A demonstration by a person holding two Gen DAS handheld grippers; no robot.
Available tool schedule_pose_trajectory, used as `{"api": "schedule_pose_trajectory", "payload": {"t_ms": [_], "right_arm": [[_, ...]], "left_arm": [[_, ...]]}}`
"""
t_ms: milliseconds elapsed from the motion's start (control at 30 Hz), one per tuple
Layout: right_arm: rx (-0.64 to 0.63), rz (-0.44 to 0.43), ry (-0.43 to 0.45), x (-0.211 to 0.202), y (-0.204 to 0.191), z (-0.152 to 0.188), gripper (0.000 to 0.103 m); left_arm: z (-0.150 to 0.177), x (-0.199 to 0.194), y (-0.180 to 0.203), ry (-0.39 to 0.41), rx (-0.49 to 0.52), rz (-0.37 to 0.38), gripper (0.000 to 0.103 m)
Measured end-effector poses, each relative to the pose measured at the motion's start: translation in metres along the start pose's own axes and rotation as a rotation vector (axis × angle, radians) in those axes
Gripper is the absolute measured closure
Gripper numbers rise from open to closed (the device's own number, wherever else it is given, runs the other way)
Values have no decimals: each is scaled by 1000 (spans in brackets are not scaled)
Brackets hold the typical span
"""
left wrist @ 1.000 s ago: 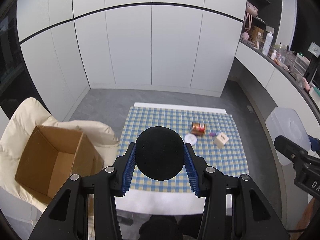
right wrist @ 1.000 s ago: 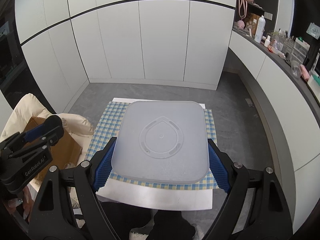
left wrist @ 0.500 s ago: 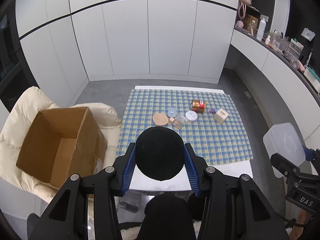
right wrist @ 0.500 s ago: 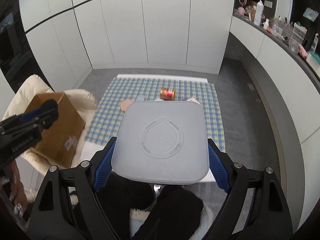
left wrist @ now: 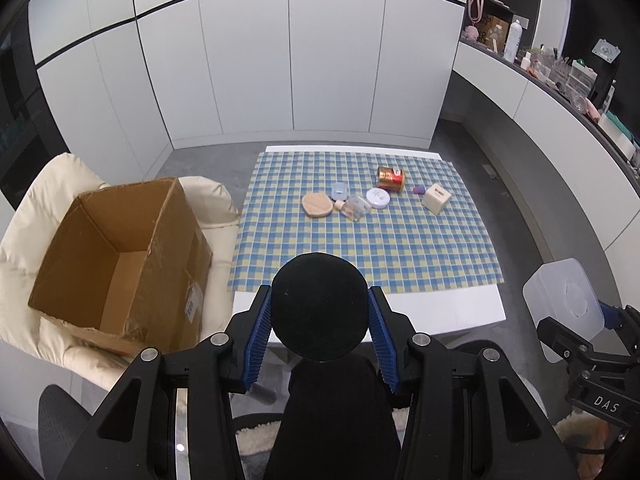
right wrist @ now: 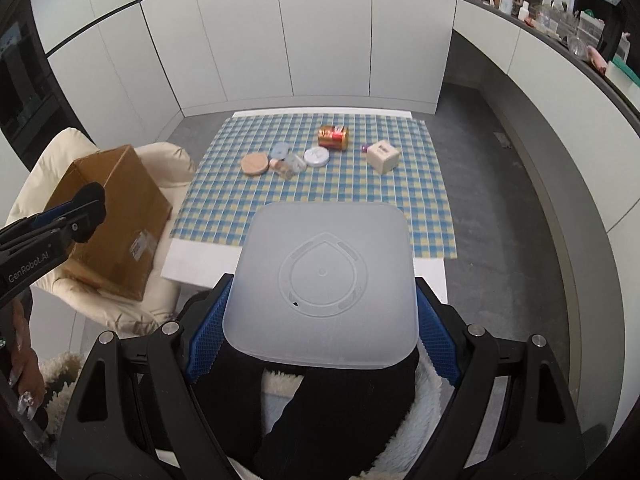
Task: Organize objects
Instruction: 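Carry the sponge and clear box back from the table toward the cardboard box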
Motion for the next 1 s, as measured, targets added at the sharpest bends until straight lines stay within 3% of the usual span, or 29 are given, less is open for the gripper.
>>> {"api": "schedule_pose_trajectory", "payload": {"t_ms": [300,567,1000], "right_arm": [[-4,-5,4,-11,-4,17,17],[-27,25,40,-18,-11,11,17],[-81,-18,25,-9,-36,11,17]], "left_arm": [[14,-6,-9,-2,-28,14,56],[9,-8,-19,9,-47,7,56],[16,-13,-46,14,-100,-23,56]]}}
Point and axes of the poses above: each gripper's, at about its wrist camera, not at the fingertips, and x roughly the way its jaws point, y to its right, z to its underside, the point moved 8 cm from there along x, roughly the way its jaws point, and after that the axes turned 4 degrees about z, right-handed, at the moved point
